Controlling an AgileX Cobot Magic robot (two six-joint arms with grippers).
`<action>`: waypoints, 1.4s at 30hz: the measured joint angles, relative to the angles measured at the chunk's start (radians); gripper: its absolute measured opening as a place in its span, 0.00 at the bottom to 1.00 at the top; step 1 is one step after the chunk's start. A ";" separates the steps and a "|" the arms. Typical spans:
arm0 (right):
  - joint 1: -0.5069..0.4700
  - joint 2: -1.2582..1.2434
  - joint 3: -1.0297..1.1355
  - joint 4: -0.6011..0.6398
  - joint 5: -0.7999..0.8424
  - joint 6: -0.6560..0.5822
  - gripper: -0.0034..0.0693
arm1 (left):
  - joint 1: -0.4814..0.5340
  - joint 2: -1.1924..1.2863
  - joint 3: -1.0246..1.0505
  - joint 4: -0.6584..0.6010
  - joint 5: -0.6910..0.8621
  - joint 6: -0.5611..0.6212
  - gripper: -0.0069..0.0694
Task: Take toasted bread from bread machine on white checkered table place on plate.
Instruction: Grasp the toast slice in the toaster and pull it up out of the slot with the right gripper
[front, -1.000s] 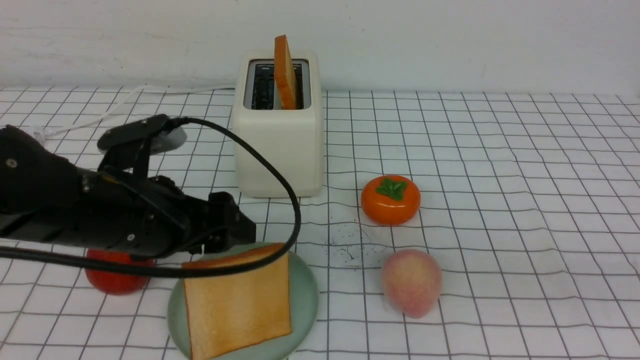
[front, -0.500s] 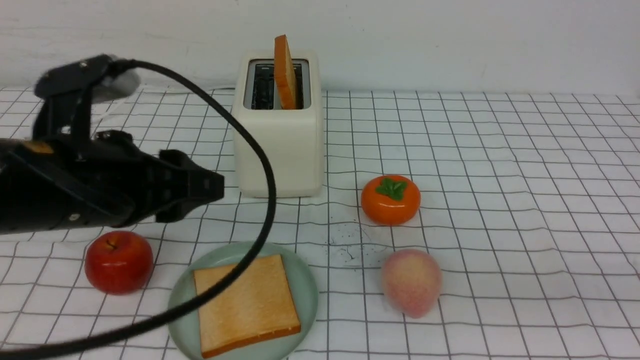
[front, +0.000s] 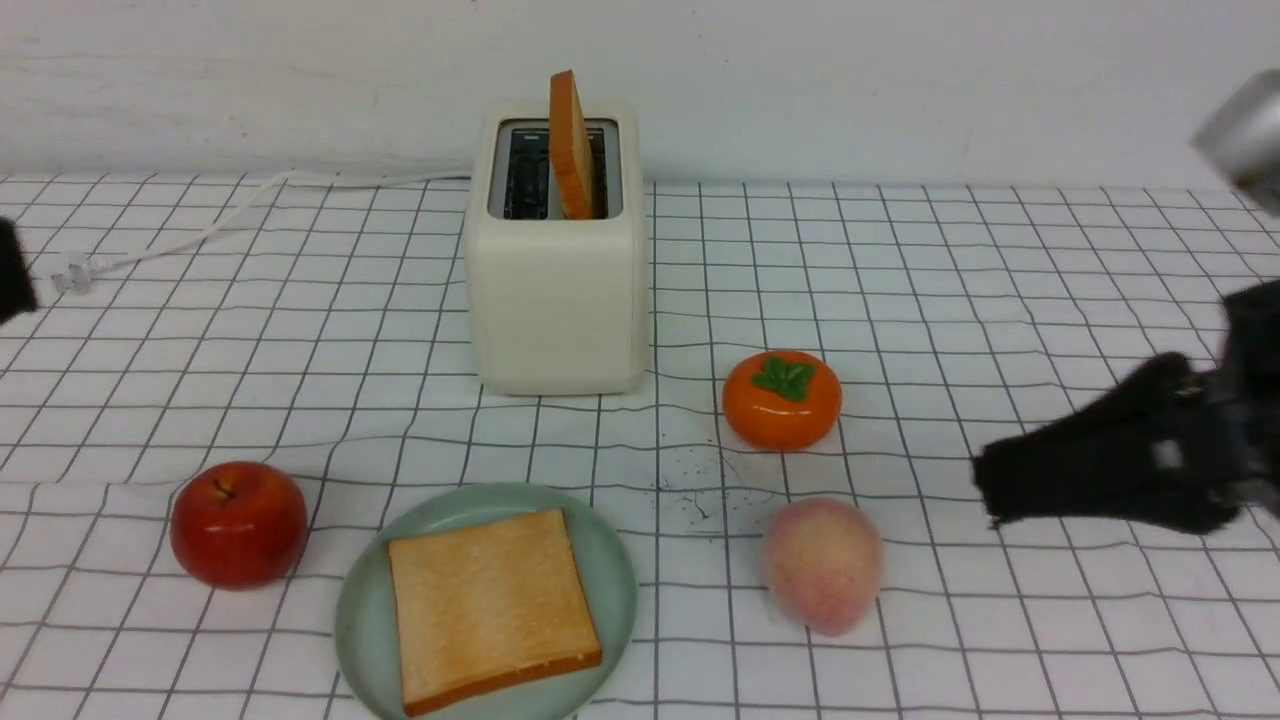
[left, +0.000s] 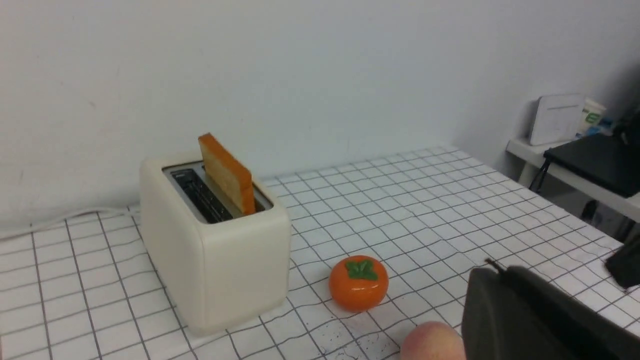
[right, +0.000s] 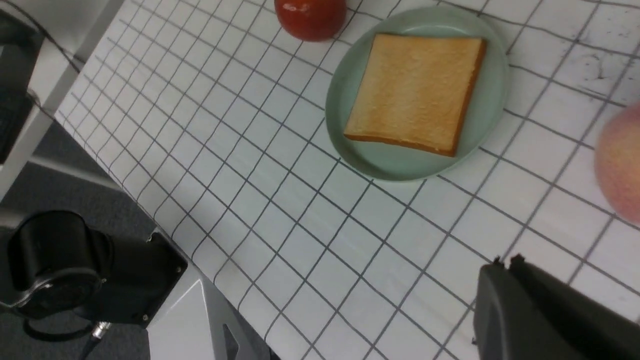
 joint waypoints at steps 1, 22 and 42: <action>0.045 0.022 -0.014 -0.021 -0.025 0.007 0.05 | 0.000 -0.019 0.000 0.003 0.011 -0.003 0.07; 0.357 0.827 -0.782 -0.770 -0.607 0.520 0.71 | 0.000 -0.115 0.101 0.182 -0.044 -0.229 0.07; 0.250 1.150 -1.083 -0.854 -0.745 0.667 0.57 | 0.000 -0.115 0.121 0.169 -0.063 -0.237 0.07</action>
